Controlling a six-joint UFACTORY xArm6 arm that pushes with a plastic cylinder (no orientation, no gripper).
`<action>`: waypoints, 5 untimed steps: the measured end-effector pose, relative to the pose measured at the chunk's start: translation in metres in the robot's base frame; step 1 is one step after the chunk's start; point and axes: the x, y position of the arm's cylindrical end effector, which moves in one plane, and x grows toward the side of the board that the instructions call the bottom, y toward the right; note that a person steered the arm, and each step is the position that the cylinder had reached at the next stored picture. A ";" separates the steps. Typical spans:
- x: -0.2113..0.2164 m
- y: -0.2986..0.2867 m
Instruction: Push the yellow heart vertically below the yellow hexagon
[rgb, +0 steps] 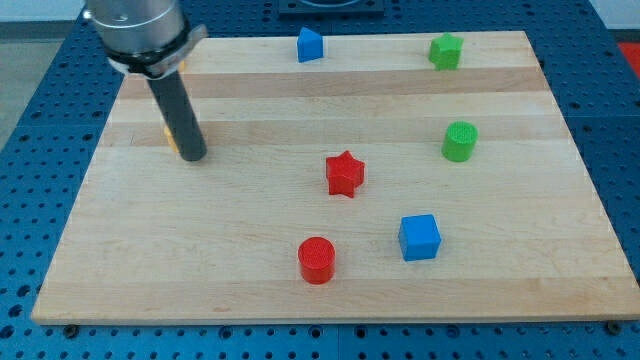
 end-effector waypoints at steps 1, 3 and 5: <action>-0.004 0.013; -0.028 0.013; -0.028 -0.005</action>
